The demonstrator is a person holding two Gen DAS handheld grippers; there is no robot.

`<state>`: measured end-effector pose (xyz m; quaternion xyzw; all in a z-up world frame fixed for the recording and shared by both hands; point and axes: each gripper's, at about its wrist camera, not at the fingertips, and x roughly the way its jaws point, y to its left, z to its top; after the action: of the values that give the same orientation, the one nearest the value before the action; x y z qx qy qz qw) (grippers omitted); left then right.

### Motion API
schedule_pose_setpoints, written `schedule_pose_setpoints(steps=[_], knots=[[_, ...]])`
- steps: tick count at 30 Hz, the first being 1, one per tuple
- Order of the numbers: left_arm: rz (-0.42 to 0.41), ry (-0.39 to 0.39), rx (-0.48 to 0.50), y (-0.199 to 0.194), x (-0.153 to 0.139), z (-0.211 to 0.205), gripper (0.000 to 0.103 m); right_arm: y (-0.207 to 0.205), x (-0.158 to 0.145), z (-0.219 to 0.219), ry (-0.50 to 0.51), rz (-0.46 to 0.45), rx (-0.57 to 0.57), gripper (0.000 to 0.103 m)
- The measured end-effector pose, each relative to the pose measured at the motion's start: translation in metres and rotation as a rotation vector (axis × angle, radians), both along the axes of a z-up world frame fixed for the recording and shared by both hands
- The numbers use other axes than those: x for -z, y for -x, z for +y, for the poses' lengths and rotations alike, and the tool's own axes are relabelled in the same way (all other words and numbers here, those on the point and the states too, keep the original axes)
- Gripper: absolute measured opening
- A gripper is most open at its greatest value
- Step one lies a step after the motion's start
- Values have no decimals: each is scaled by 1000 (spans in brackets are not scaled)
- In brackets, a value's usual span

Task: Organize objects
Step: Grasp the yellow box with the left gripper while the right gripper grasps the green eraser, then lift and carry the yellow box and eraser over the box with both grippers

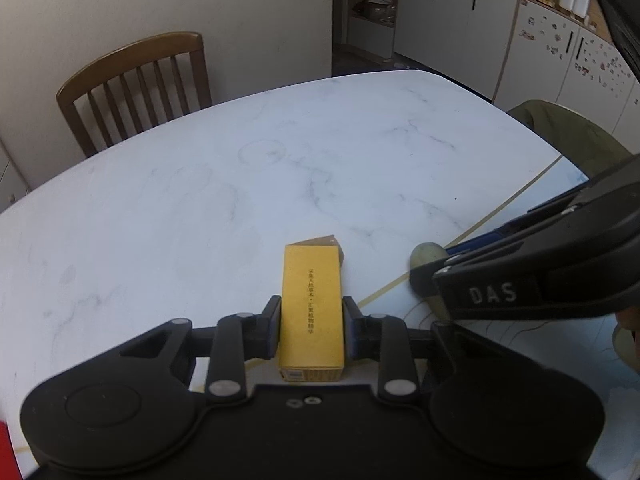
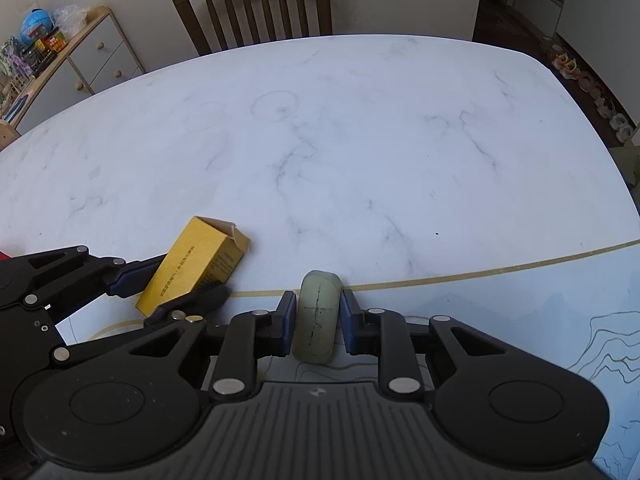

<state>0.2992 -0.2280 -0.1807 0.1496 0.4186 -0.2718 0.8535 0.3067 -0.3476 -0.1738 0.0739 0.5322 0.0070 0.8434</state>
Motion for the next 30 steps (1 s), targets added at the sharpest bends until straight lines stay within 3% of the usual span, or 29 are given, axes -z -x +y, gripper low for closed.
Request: schedule_pose_setpoints(steps=[14,30], knots=[[3,19,-114,26,-33,30,28,40,-21,2,-24,-33,-36,21],[14,93,-262,65,-91,93,28,98,-100,38,-83,-155,-180,21]])
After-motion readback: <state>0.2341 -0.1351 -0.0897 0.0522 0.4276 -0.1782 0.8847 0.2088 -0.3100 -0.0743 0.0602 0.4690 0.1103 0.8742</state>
